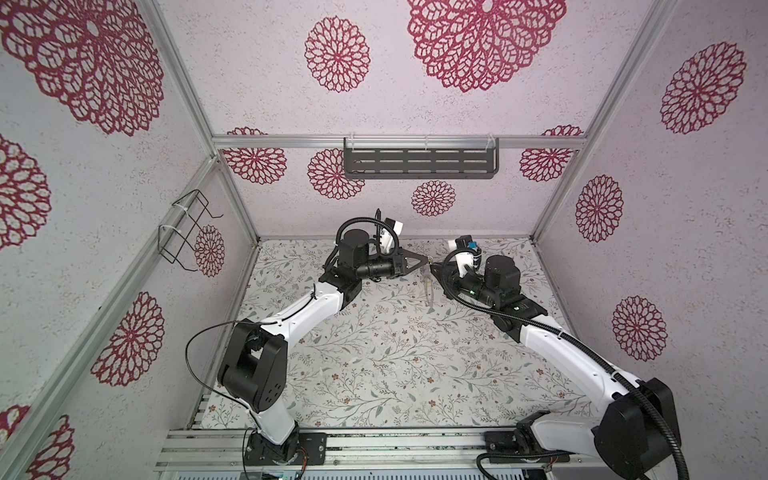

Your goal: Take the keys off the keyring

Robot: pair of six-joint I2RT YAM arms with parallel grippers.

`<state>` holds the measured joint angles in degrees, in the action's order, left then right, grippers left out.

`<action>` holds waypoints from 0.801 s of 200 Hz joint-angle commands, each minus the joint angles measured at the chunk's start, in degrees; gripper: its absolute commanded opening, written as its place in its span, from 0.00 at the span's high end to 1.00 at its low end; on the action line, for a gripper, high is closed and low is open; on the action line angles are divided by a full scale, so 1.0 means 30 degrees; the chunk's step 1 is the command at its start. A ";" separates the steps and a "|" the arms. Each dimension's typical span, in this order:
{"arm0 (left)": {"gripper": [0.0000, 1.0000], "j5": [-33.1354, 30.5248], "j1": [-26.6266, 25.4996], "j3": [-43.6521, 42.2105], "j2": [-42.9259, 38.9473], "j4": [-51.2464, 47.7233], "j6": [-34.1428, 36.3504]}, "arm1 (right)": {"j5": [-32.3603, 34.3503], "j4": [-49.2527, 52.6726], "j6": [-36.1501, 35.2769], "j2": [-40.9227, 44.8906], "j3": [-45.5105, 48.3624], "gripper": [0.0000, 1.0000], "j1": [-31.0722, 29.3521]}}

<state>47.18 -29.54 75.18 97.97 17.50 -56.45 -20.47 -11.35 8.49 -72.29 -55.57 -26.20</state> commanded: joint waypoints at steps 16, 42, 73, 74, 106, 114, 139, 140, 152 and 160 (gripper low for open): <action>1.00 -0.0215 -0.0058 0.0360 -0.0207 -0.0421 0.1659 | 0.0834 0.0890 -0.0439 0.1914 0.0150 0.97 -0.0105; 1.00 -0.1072 -0.0215 0.0323 -0.0641 -0.2170 0.4052 | 0.1251 0.2595 -0.0963 0.2577 -0.0053 1.00 -0.0071; 1.00 -0.2227 -0.0371 0.0025 -0.1274 -0.3401 0.6150 | 0.1242 0.4509 -0.1351 0.2667 -0.0931 1.00 -0.0051; 1.00 -0.2224 -0.0374 -0.0022 -0.1307 -0.3328 0.6184 | 0.1220 0.4542 -0.1344 0.2674 -0.0945 1.00 -0.0040; 1.00 -0.2395 -0.0720 -0.1898 -0.2277 -0.0721 0.7988 | 0.0980 0.5225 -0.1242 0.2578 -0.1520 1.00 -0.0037; 1.00 -0.2560 -0.0857 -0.2038 -0.2410 -0.0892 0.8513 | 0.0964 0.5406 -0.1223 0.2536 -0.1678 1.00 -0.0014; 1.00 -0.2979 -0.1248 -0.1769 -0.2490 -0.2354 0.9947 | 0.0913 0.5849 -0.1276 0.2389 -0.2005 1.00 -0.0001; 1.00 -0.2966 -0.1252 -0.1768 -0.2515 -0.2379 1.0001 | 0.0909 0.5857 -0.1277 0.2389 -0.2009 1.00 -0.0015; 1.00 -0.2869 -0.1315 -0.1830 -0.2541 -0.2333 1.0386 | 0.0881 0.5996 -0.1253 0.2329 -0.2151 1.00 -0.0010; 1.00 -0.2836 -0.1316 -0.1885 -0.2511 -0.2189 1.0445 | 0.0814 0.6084 -0.1276 0.2275 -0.2258 1.00 0.0000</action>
<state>39.46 -33.17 69.52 92.27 10.98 -30.35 -18.17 6.50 5.56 -65.98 -59.68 -26.44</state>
